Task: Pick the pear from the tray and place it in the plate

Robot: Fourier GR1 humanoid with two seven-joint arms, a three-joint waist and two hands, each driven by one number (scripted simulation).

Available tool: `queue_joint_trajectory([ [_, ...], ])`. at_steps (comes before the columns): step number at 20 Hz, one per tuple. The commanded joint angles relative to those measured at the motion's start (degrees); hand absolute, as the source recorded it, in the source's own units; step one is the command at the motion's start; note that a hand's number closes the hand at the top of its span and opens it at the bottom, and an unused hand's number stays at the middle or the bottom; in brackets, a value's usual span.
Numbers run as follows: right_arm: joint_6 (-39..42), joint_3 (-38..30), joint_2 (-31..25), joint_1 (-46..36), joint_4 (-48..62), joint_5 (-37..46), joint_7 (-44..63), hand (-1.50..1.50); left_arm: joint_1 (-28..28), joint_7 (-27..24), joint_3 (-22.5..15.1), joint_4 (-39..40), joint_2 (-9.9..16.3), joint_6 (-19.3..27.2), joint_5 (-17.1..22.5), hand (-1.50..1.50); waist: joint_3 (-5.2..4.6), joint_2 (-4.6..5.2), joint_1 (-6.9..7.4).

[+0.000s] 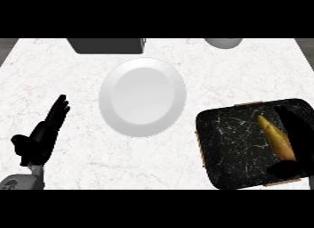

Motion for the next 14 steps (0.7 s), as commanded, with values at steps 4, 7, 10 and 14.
queue_joint_trajectory([
  [4,1.81,-2.75,3.89,-5.60,7.69,4.85,-1.00,-1.50,0.50,1.75,0.61,-1.70,-2.97,0.68,-3.17,0.00,0.00,0.00,0.07],
  [7,-2.36,-3.94,3.81,-3.82,13.63,5.75,-7.41,-1.50,-0.16,0.29,2.03,-0.08,-2.45,-0.38,-3.23,0.00,0.00,0.03,0.02],
  [10,2.69,-3.14,3.40,-3.73,11.10,3.61,-8.39,1.50,-1.07,2.14,4.10,-0.48,-0.24,-3.29,-1.07,0.00,-0.01,0.00,-0.05],
  [14,0.33,-2.26,5.08,-4.40,12.99,5.88,-11.40,1.50,1.26,2.73,2.44,-3.17,-2.83,-0.73,-3.47,0.00,-0.01,-0.01,-0.03],
])
